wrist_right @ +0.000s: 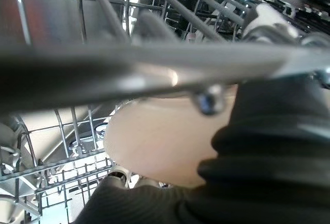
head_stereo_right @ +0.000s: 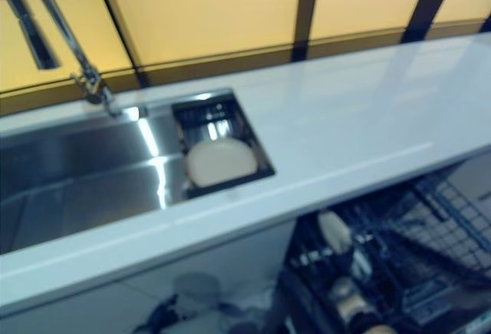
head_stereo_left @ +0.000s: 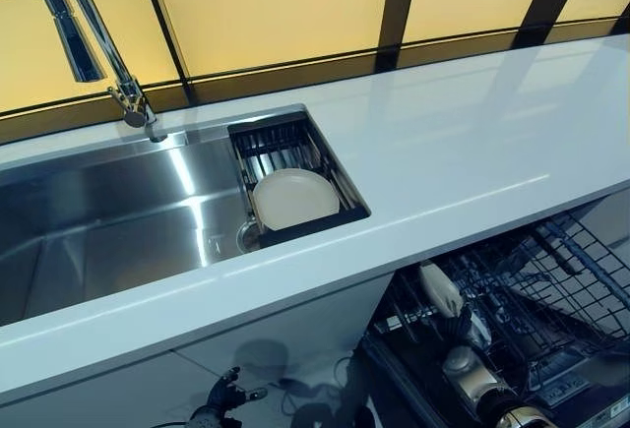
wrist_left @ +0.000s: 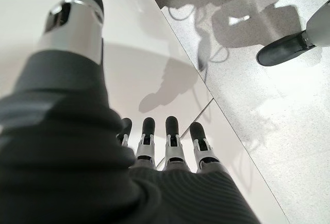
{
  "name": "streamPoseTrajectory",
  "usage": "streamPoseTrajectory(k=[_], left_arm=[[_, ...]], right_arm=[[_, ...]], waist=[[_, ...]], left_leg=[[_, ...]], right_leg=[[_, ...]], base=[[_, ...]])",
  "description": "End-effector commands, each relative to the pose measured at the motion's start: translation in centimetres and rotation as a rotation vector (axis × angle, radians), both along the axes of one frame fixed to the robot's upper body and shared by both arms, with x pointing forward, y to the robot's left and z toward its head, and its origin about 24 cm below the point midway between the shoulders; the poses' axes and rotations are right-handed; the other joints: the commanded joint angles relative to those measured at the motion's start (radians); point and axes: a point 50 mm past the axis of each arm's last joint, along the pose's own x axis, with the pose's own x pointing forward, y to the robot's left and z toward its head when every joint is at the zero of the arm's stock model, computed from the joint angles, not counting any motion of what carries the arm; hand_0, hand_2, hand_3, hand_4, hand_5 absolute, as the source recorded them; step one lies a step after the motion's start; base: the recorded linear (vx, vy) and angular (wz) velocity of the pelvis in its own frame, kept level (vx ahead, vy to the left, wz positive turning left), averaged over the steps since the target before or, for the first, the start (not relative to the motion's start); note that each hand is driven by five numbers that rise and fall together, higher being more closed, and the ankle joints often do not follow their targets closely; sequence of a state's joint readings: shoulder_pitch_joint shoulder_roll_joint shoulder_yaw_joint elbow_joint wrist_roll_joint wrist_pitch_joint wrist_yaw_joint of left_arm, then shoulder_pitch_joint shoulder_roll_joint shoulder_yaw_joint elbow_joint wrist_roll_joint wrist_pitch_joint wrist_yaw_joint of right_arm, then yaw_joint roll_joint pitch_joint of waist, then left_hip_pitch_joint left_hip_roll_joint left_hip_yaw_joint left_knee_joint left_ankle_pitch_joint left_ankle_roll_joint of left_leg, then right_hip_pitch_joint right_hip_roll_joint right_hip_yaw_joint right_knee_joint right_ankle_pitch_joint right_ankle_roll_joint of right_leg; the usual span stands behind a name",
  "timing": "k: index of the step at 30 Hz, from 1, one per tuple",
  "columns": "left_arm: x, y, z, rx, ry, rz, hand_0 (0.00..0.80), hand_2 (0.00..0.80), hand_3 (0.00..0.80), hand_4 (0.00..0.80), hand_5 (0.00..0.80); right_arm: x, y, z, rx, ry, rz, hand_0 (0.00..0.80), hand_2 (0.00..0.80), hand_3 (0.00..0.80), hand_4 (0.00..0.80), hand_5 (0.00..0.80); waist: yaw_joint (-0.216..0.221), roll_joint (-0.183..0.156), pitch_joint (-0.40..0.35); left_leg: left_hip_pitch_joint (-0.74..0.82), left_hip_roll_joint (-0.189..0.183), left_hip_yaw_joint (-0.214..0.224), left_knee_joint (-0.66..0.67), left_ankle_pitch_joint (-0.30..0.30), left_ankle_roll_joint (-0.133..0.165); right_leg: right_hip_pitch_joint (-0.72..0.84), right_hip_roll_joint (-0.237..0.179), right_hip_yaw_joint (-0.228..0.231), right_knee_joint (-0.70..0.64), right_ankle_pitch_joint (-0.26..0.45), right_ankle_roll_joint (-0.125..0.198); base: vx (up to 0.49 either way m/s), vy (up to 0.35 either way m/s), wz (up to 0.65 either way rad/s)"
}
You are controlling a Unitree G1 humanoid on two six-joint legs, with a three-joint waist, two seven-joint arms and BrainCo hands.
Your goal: Take plates into dishwasher
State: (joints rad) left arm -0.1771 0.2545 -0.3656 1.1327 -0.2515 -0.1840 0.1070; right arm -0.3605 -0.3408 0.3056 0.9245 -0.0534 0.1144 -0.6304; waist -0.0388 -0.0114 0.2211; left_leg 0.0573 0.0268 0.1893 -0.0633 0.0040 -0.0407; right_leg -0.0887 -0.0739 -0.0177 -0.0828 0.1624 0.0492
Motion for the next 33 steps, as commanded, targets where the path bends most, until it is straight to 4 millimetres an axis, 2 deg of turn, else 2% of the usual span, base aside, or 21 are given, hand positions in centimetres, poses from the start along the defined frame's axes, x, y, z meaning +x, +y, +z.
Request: streamPoseTrajectory(k=[1, 6, 11, 22, 33], left_arm=[[1.9, 0.4, 1.1, 0.016, -0.070, 0.025, 0.000, 0.000, 0.000, 0.000, 0.000], [1.6, 0.7, 1.1, 0.017, -0.072, 0.052, 0.000, 0.000, 0.000, 0.000, 0.000], [1.1, 1.3, 1.0, 0.020, -0.070, 0.084, 0.000, 0.000, 0.000, 0.000, 0.000], [0.4, 2.0, 0.9, 0.023, -0.070, 0.135, 0.000, 0.000, 0.000, 0.000, 0.000], [0.2, 3.2, 1.1, 0.039, -0.074, 0.180, 0.000, 0.000, 0.000, 0.000, 0.000]], right_arm=[[0.7, 0.1, 1.2, 0.031, -0.076, 0.016, 0.000, 0.000, 0.000, 0.000, 0.000], [0.9, 0.4, 2.1, 0.080, -0.123, 0.044, 0.000, 0.000, 0.000, 0.000, 0.000], [0.0, 0.5, 2.2, 0.113, -0.142, 0.067, 0.000, 0.000, 0.000, 0.000, 0.000], [-2.6, 1.1, 1.2, 0.157, -0.107, 0.172, 0.000, 0.000, 0.000, 0.000, 0.000], [-4.4, 0.3, 0.8, 0.204, -0.102, 0.150, 0.000, 0.000, 0.000, 0.000, 0.000]], waist=[[0.008, -0.031, 0.023], [0.003, -0.036, 0.026], [-0.011, -0.042, 0.027], [-0.044, -0.061, 0.019], [-0.073, -0.078, 0.021]], left_leg=[[-0.080, -0.023, -0.067, 0.053, -0.002, 0.055], [-0.077, -0.018, -0.056, 0.056, -0.004, 0.054], [-0.073, -0.014, -0.047, 0.054, -0.005, 0.056], [-0.062, -0.007, -0.025, 0.052, -0.010, 0.062], [-0.056, 0.000, -0.005, 0.046, -0.011, 0.066]], right_leg=[[0.007, -0.026, -0.025, 0.104, -0.067, 0.035], [0.011, -0.028, -0.029, 0.103, -0.066, 0.036], [0.009, -0.026, -0.023, 0.104, -0.064, 0.039], [0.009, -0.023, -0.007, 0.101, -0.059, 0.047], [0.005, -0.019, 0.010, 0.096, -0.048, 0.058]], base=[[0.000, 0.000, 0.00], [0.000, 0.000, 0.00], [-0.005, 0.010, -0.05], [-0.001, 0.006, -0.06], [-0.012, -0.003, -0.06]])
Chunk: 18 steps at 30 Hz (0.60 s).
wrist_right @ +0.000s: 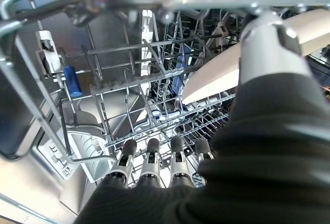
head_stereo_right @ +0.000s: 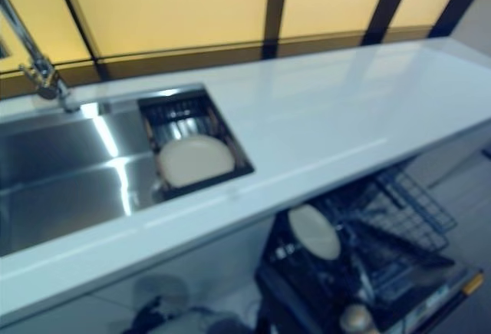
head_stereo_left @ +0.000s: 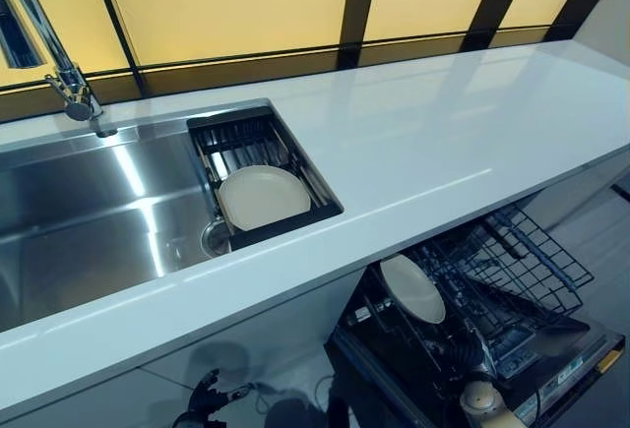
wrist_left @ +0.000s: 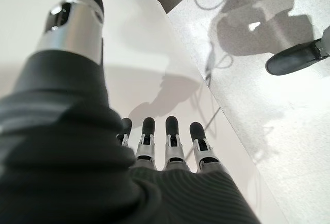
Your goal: Take plates into dishwasher
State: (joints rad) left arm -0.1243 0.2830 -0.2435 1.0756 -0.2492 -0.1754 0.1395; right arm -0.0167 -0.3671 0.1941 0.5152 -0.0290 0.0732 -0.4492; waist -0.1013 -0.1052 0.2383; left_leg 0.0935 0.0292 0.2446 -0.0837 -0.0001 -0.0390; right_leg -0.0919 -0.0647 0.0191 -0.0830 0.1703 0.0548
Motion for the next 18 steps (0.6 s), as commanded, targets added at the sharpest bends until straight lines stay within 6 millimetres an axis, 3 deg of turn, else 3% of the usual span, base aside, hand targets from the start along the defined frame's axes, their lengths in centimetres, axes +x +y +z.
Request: streamPoseTrajectory(k=[1, 10, 18], left_arm=[[0.9, 1.0, 0.7, 0.025, -0.040, 0.044, 0.000, 0.000, 0.000, 0.000, 0.000], [-0.1, 1.5, 0.5, 0.021, -0.038, 0.090, 0.000, 0.000, 0.000, 0.000, 0.000], [-1.4, 2.2, 0.1, 0.020, -0.020, 0.135, 0.000, 0.000, 0.000, 0.000, 0.000]], right_arm=[[0.8, 0.2, 1.6, -0.007, -0.094, 0.054, 0.000, 0.000, 0.000, 0.000, 0.000], [0.1, -1.0, 2.8, 0.056, -0.203, -0.054, 0.000, 0.000, 0.000, 0.000, 0.000], [-1.6, -4.3, 5.2, 0.047, -0.413, -0.282, 0.000, 0.000, 0.000, 0.000, 0.000]], waist=[[-0.012, 0.015, 0.004], [-0.034, 0.010, -0.003], [-0.069, 0.007, -0.018]], left_leg=[[-0.092, -0.002, -0.059, 0.067, -0.008, 0.065], [-0.077, 0.001, -0.045, 0.061, -0.011, 0.066], [-0.058, 0.003, -0.018, 0.055, -0.018, 0.073]], right_leg=[[0.009, -0.027, -0.026, 0.095, -0.055, 0.053], [0.015, -0.020, -0.013, 0.091, -0.056, 0.055], [0.015, -0.012, 0.007, 0.093, -0.055, 0.060]], base=[[0.000, 0.000, 0.00], [0.005, 0.007, -0.01], [0.020, 0.018, -0.10]])
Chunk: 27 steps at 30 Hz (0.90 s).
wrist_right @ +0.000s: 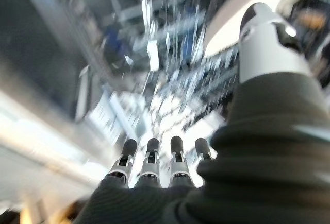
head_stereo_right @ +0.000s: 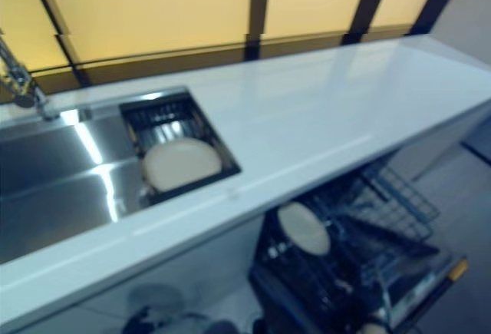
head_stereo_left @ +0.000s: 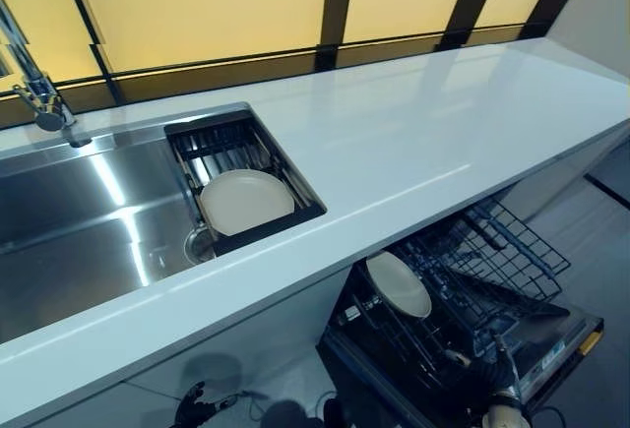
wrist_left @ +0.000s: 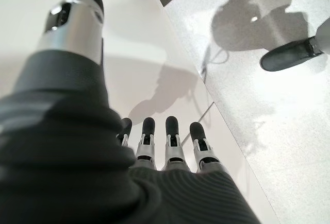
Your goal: Take plates into dishwasher
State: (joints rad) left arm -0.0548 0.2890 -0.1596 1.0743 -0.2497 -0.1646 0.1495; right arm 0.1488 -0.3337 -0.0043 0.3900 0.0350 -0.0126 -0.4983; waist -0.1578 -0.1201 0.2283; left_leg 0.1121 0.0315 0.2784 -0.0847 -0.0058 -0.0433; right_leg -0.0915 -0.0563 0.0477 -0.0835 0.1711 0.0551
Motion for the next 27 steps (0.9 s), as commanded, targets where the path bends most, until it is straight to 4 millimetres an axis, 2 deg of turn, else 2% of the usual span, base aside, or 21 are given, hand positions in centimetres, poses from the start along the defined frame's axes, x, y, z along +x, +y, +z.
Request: streamPoseTrajectory(k=[1, 9, 14, 18, 20, 21, 23, 24, 27], left_arm=[[1.1, 0.6, 0.8, 0.020, -0.068, 0.028, 0.000, 0.000, 0.000, 0.000, 0.000], [0.5, 0.7, 0.7, 0.016, -0.058, 0.040, 0.000, 0.000, 0.000, 0.000, 0.000], [0.1, 0.6, 0.4, 0.014, -0.038, 0.025, 0.000, 0.000, 0.000, 0.000, 0.000], [-0.1, 0.7, 0.3, 0.023, -0.021, -0.001, 0.000, 0.000, 0.000, 0.000, 0.000], [-0.1, 0.7, 0.3, 0.025, -0.015, -0.013, 0.000, 0.000, 0.000, 0.000, 0.000], [-0.2, 0.8, 0.3, 0.026, -0.009, -0.023, 0.000, 0.000, 0.000, 0.000, 0.000], [-0.2, 0.8, 0.3, 0.027, -0.003, -0.033, 0.000, 0.000, 0.000, 0.000, 0.000], [-0.2, 0.9, 0.3, 0.030, 0.002, -0.044, 0.000, 0.000, 0.000, 0.000, 0.000], [-0.3, 0.9, 0.2, 0.034, 0.012, -0.060, 0.000, 0.000, 0.000, 0.000, 0.000]], right_arm=[[1.9, -1.7, 5.0, -0.063, -0.307, -0.087, 0.000, 0.000, 0.000, 0.000, 0.000], [1.9, -5.1, 11.0, -0.235, -0.541, -0.148, 0.000, 0.000, 0.000, 0.000, 0.000], [2.5, -6.7, 16.2, -0.339, -0.692, -0.117, 0.000, 0.000, 0.000, 0.000, 0.000], [3.3, -7.1, 21.3, -0.417, -0.841, -0.064, 0.000, 0.000, 0.000, 0.000, 0.000], [3.6, -7.2, 22.8, -0.429, -0.875, -0.041, 0.000, 0.000, 0.000, 0.000, 0.000], [3.8, -7.1, 24.4, -0.459, -0.920, -0.012, 0.000, 0.000, 0.000, 0.000, 0.000], [4.1, -6.9, 25.8, -0.484, -0.944, 0.017, 0.000, 0.000, 0.000, 0.000, 0.000], [4.6, -6.5, 27.2, -0.500, -0.973, 0.055, 0.000, 0.000, 0.000, 0.000, 0.000], [5.3, -5.7, 29.1, -0.544, -0.986, 0.137, 0.000, 0.000, 0.000, 0.000, 0.000]], waist=[[-0.016, 0.022, -0.009], [-0.028, 0.027, -0.016], [-0.021, 0.028, -0.026], [-0.005, 0.024, -0.028], [0.002, 0.021, -0.030], [0.009, 0.019, -0.032], [0.015, 0.017, -0.036], [0.022, 0.014, -0.039], [0.029, 0.008, -0.045]], left_leg=[[-0.073, 0.001, -0.049, 0.056, -0.013, 0.079], [-0.060, 0.001, -0.035, 0.048, -0.017, 0.081], [-0.058, -0.001, -0.035, 0.048, -0.021, 0.081], [-0.059, -0.001, -0.039, 0.049, -0.023, 0.079], [-0.060, -0.001, -0.041, 0.052, -0.024, 0.078], [-0.061, -0.001, -0.044, 0.052, -0.024, 0.076], [-0.062, -0.001, -0.046, 0.053, -0.024, 0.075], [-0.063, -0.001, -0.049, 0.053, -0.023, 0.073], [-0.064, 0.001, -0.054, 0.055, -0.023, 0.072]], right_leg=[[0.016, -0.020, -0.018, 0.094, -0.056, 0.061], [0.015, -0.019, -0.006, 0.096, -0.055, 0.065], [0.018, -0.024, -0.005, 0.094, -0.058, 0.066], [0.022, -0.026, -0.008, 0.090, -0.057, 0.066], [0.025, -0.028, -0.011, 0.088, -0.056, 0.067], [0.028, -0.029, -0.013, 0.084, -0.055, 0.067], [0.030, -0.030, -0.016, 0.081, -0.054, 0.068], [0.032, -0.030, -0.019, 0.079, -0.052, 0.068], [0.033, -0.030, -0.024, 0.077, -0.051, 0.068]], base=[[0.034, 0.013, -0.06], [0.018, 0.018, -0.09], [0.011, 0.008, -0.02], [0.014, 0.000, -0.06], [0.000, 0.000, 0.00], [0.000, 0.000, 0.00], [0.000, 0.000, 0.00], [0.030, -0.026, 0.01], [0.019, -0.023, 0.00]])
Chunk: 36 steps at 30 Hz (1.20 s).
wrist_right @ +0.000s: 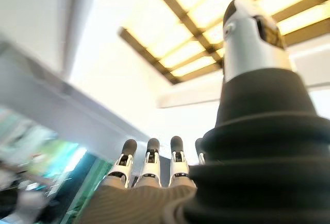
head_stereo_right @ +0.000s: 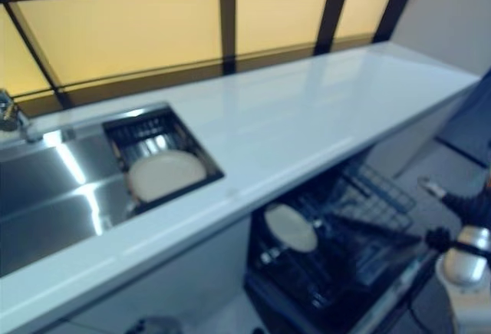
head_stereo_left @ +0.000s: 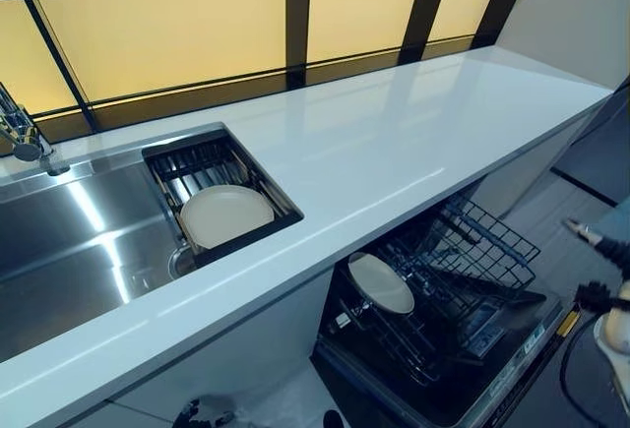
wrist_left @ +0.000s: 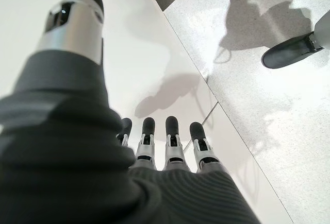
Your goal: Take plates into dishwasher
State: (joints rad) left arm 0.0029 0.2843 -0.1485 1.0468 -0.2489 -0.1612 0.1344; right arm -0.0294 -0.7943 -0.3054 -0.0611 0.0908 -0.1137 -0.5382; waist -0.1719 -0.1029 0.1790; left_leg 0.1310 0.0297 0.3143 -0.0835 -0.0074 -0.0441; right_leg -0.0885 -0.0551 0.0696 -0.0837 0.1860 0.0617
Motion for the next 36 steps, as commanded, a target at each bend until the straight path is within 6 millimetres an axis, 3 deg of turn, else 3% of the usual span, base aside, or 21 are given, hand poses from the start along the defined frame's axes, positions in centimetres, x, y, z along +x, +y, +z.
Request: streamPoseTrajectory(k=[1, 5, 14, 36], left_arm=[[1.5, 1.0, 0.8, 0.055, -0.017, -0.073, 0.000, 0.000, 0.000, 0.000, 0.000], [1.4, 1.2, 0.8, 0.063, -0.010, -0.090, 0.000, 0.000, 0.000, 0.000, 0.000], [1.8, 1.7, 1.1, 0.095, -0.001, -0.125, 0.000, 0.000, 0.000, 0.000, 0.000], [3.6, 1.3, 1.8, 0.122, -0.001, -0.204, 0.000, 0.000, 0.000, 0.000, 0.000]], right_arm=[[0.6, 0.9, 5.1, -0.085, -0.143, 0.084, 0.000, 0.000, 0.000, 0.000, 0.000], [1.4, 2.1, 6.8, -0.158, -0.100, 0.186, 0.000, 0.000, 0.000, 0.000, 0.000], [4.1, 4.9, 8.6, -0.221, 0.043, 0.377, 0.000, 0.000, 0.000, 0.000, 0.000], [10.5, 10.3, 8.9, -0.212, 0.262, 0.542, 0.000, 0.000, 0.000, 0.000, 0.000]], waist=[[0.044, -0.011, 0.003], [0.056, -0.023, -0.001], [0.093, -0.047, 0.006], [0.211, -0.067, 0.031]], left_leg=[[-0.085, 0.004, -0.091, 0.055, -0.022, 0.073], [-0.090, 0.005, -0.098, 0.058, -0.020, 0.071], [-0.104, 0.010, -0.117, 0.063, -0.013, 0.064], [-0.133, 0.021, -0.209, 0.072, 0.012, 0.040]], right_leg=[[0.030, -0.031, -0.047, 0.077, -0.065, 0.062], [0.032, -0.029, -0.051, 0.070, -0.061, 0.063], [0.041, -0.024, -0.069, 0.056, -0.057, 0.058], [0.079, -0.025, -0.163, 0.078, -0.100, 0.027]], base=[[0.023, -0.039, 0.01], [0.017, -0.037, 0.01], [-0.002, -0.050, 0.04], [0.012, -0.037, 0.15]])
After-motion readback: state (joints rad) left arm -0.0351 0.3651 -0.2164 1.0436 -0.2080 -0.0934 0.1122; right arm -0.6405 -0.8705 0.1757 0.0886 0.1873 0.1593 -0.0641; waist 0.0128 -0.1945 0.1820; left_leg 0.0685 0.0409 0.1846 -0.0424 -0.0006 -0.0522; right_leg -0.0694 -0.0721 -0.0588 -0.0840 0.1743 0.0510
